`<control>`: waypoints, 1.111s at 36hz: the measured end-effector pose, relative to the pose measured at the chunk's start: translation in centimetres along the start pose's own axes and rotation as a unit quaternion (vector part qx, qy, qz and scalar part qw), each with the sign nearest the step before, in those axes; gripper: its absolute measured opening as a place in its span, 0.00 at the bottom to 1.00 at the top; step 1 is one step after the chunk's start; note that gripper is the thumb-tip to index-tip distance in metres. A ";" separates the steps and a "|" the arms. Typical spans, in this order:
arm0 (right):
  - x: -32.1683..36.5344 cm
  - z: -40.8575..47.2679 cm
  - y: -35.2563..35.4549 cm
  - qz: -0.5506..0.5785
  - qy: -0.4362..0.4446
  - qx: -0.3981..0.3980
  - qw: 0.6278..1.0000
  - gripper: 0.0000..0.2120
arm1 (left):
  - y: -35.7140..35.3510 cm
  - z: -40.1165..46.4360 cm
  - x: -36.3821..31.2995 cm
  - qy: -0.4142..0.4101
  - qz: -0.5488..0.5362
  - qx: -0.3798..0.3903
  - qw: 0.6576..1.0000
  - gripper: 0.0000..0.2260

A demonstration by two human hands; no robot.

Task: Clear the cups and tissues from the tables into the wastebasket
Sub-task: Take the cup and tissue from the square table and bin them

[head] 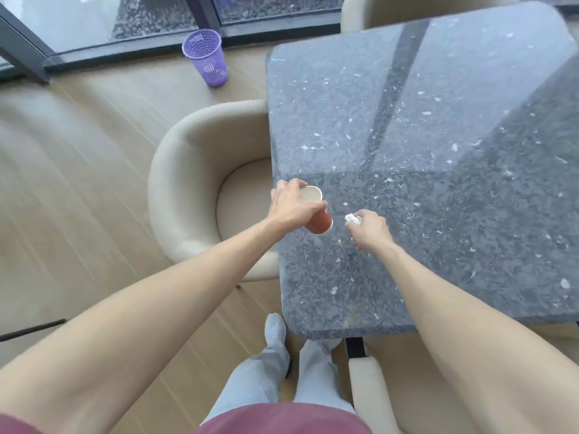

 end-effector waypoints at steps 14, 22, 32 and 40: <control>19.8 -7.8 -4.8 0.032 0.133 0.015 0.991 0.07 | 15.9 -2.7 4.6 -0.076 -0.010 -0.083 0.994 0.31; 31.2 -15.3 -17.1 0.093 0.180 0.026 0.979 0.10 | 29.0 -5.9 16.9 -0.089 -0.047 -0.135 0.986 0.29; 45.4 -23.0 -29.2 0.077 0.260 0.010 0.962 0.10 | 45.6 -9.8 30.7 -0.073 -0.046 -0.226 0.970 0.30; 55.7 -26.5 -34.6 0.063 0.344 0.050 0.936 0.12 | 53.3 -9.8 35.1 -0.080 -0.027 -0.285 0.955 0.30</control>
Point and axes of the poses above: each hand's wrist, its own z-axis towards the middle knuckle, its own y-axis out of the back of the hand, x = y × z, the point moved 8 cm from there along z, towards the middle knuckle, and after that the axes turned 4 degrees about -y, right-handed, at the moved point
